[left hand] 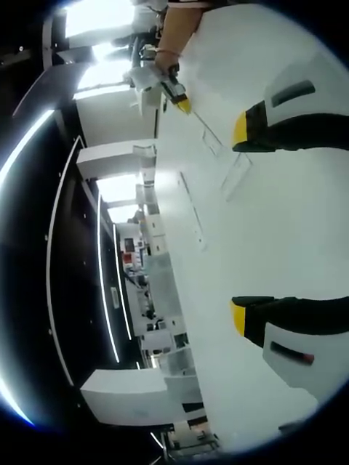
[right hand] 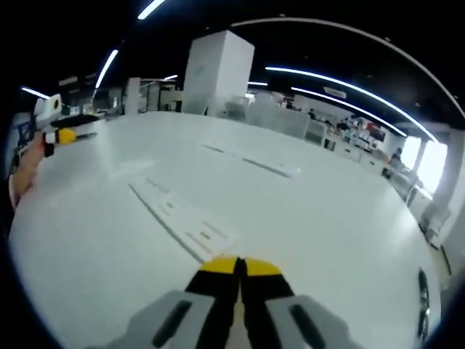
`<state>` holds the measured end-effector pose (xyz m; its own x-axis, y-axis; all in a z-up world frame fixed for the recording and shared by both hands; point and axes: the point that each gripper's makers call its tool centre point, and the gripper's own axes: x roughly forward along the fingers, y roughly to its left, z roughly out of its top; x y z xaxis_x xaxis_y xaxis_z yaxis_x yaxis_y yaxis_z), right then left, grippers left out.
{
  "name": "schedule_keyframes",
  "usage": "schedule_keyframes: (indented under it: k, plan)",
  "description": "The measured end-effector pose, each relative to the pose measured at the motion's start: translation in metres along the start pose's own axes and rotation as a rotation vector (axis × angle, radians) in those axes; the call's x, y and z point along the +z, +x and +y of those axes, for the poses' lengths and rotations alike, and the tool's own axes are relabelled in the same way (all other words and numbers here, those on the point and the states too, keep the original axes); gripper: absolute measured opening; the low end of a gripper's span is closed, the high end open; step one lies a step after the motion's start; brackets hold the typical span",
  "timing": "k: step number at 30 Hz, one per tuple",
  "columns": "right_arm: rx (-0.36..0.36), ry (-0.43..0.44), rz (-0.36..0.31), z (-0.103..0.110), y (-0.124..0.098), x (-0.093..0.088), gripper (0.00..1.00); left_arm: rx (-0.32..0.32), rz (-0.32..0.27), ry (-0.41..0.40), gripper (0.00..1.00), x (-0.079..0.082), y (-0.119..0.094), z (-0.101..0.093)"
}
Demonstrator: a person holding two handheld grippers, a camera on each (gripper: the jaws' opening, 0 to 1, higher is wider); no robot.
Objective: Locate the socket holder cover, grip the socket holder cover, clip it into the socket holder slot.
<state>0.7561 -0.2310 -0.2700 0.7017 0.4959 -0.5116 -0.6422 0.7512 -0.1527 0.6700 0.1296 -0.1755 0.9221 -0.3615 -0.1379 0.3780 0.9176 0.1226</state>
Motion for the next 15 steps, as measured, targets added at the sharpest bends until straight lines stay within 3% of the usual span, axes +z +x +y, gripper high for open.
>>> schedule_keyframes:
  k: [15]
  plan:
    - [0.016, -0.024, -0.029, 0.0015, 0.0064, 0.0043, 0.04, -0.006, 0.014, 0.004, 0.8, -0.0037, 0.0014, -0.0009]
